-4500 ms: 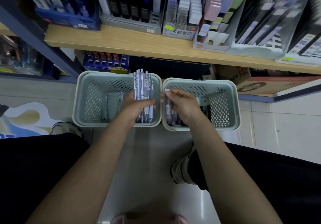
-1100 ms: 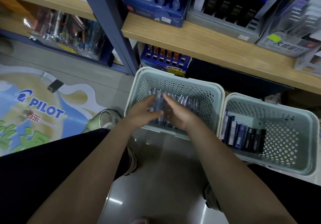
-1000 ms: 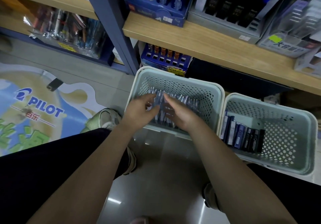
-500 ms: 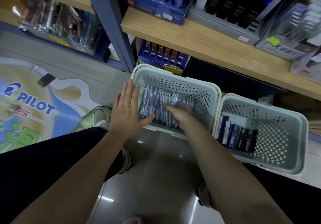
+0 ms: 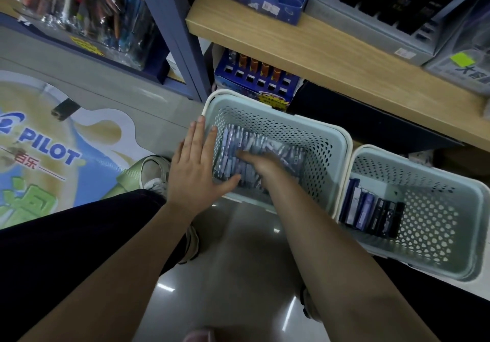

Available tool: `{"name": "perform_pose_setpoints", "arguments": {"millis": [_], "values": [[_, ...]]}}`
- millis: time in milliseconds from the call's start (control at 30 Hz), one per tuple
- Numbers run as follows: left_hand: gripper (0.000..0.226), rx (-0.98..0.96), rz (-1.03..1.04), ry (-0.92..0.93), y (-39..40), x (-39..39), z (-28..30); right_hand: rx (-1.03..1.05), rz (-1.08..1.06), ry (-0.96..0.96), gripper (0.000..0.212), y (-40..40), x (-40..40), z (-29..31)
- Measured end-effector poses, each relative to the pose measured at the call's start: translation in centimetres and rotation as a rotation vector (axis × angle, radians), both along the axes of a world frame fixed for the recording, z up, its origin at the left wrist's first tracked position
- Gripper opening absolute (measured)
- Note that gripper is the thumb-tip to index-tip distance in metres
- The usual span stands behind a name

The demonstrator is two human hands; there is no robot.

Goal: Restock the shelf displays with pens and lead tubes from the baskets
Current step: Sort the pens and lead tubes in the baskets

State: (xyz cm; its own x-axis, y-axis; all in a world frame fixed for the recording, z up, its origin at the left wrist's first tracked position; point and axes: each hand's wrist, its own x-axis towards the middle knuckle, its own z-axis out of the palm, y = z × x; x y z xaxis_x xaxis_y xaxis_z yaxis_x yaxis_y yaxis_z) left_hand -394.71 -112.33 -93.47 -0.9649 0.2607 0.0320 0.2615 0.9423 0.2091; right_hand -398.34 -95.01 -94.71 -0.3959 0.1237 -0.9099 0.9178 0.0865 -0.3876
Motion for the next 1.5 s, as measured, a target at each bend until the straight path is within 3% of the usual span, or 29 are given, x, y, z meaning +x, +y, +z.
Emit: {"name": "perform_pose_setpoints", "arguments": {"millis": [100, 333, 367, 467, 500, 600, 700, 800, 933, 1033, 1167, 1233, 1400, 1500], "values": [[0.101, 0.017, -0.003, 0.014, 0.0, 0.0, -0.1, -0.096, 0.008, 0.0, 0.089, -0.8, -0.3, 0.0], [0.097, 0.043, -0.004, 0.017, 0.3, -0.1, 0.1, -0.237, -0.026, 0.125, 0.043, -0.3, 0.5, 0.2], [0.097, 0.045, -0.007, 0.014, 0.3, -0.1, 0.2, -0.241, -0.031, 0.134, 0.047, 0.2, 0.9, 0.4], [0.097, 0.033, -0.012, 0.015, 0.3, 0.0, 0.4, -0.172, -0.024, 0.185, 0.09, 1.8, 2.1, 1.0], [0.097, 0.02, -0.008, 0.011, 0.4, 0.0, 0.6, -0.102, -0.019, 0.196, 0.092, 2.4, 2.5, 0.9], [0.103, -0.031, 0.011, -0.027, 1.0, 0.2, 1.1, 0.131, -0.024, 0.237, 0.073, 4.0, 3.5, 1.3], [0.106, -0.055, 0.021, -0.062, 1.7, 0.5, 1.4, 0.266, -0.013, 0.183, 0.093, 4.9, 4.0, 2.1], [0.108, -0.075, 0.027, -0.072, 1.8, 0.6, 1.4, 0.242, 0.058, 0.117, 0.084, 4.9, 4.2, 2.9], [0.107, -0.084, 0.022, -0.074, 1.6, 0.5, 1.3, 0.175, -0.022, 0.052, 0.101, 4.6, 3.8, 1.6], [0.105, -0.081, 0.017, -0.054, 1.6, 0.5, 0.9, 0.14, -0.045, 0.045, 0.088, 4.8, 3.1, 1.5], [0.102, -0.074, 0.027, -0.038, 1.7, 0.4, 0.6, 0.089, -0.073, 0.068, 0.097, 4.2, 1.8, 0.8], [0.101, -0.072, 0.027, -0.035, 1.6, 0.4, 0.5, 0.079, -0.059, 0.049, 0.091, 3.5, 1.5, 0.2], [0.097, -0.059, 0.01, 0.003, 1.5, 0.5, 0.4, 0.141, 0.202, -0.024, 0.076, 3.0, 1.0, -0.8], [0.096, -0.067, 0.012, -0.006, 1.6, 0.4, 0.4, 0.11, 0.083, 0.013, 0.078, 3.7, 1.4, -1.0]]}}
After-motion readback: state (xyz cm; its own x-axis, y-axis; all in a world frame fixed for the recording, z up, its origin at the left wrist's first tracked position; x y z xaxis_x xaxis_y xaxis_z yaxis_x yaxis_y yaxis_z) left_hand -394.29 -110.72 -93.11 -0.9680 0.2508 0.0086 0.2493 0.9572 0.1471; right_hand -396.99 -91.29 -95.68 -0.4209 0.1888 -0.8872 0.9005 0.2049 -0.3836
